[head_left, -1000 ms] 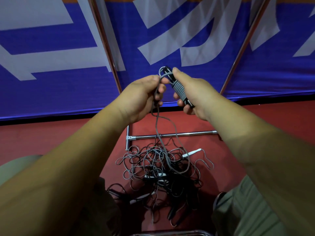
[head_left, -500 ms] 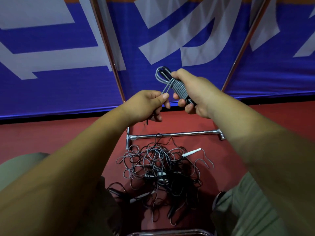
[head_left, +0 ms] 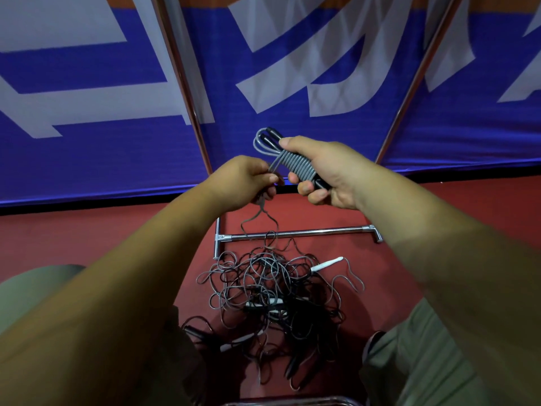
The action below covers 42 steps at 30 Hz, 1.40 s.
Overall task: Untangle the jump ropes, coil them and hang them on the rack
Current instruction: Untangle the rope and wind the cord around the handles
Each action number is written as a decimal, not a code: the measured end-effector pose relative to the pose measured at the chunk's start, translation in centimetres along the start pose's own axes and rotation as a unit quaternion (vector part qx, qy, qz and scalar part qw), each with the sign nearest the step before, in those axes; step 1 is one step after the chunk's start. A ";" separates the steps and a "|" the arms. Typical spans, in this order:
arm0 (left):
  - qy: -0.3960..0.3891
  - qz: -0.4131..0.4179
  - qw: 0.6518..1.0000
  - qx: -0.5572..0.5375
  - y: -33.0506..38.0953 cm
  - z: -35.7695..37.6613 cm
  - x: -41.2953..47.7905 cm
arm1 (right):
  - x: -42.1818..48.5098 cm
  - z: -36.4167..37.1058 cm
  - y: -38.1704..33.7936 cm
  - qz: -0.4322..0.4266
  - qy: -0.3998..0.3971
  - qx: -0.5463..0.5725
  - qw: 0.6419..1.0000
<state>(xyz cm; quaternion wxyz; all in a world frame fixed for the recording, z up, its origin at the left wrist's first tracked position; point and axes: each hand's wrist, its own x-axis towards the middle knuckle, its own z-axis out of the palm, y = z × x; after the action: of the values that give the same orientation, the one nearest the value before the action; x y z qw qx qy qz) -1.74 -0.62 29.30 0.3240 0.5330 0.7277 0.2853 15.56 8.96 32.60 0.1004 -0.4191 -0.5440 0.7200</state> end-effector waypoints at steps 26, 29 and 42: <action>0.099 0.168 0.958 0.211 1.6 -2.7 0.4 | 0.6 -1.1 1.2 0.012 0.049 -0.214 0.975; 0.092 0.131 0.964 0.211 1.4 -1.8 0.6 | 0.8 -0.8 1.3 -0.016 0.078 -0.198 0.977; 0.076 -0.037 0.992 -0.091 0.7 -0.5 0.5 | 1.0 0.8 1.1 -0.088 0.162 -0.129 0.974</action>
<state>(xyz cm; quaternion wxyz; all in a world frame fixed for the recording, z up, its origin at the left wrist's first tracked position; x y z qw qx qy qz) -1.77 0.04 30.06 0.3255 0.4507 0.7406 0.3775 14.69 8.58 31.14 0.1955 -0.4900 -0.6434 0.5547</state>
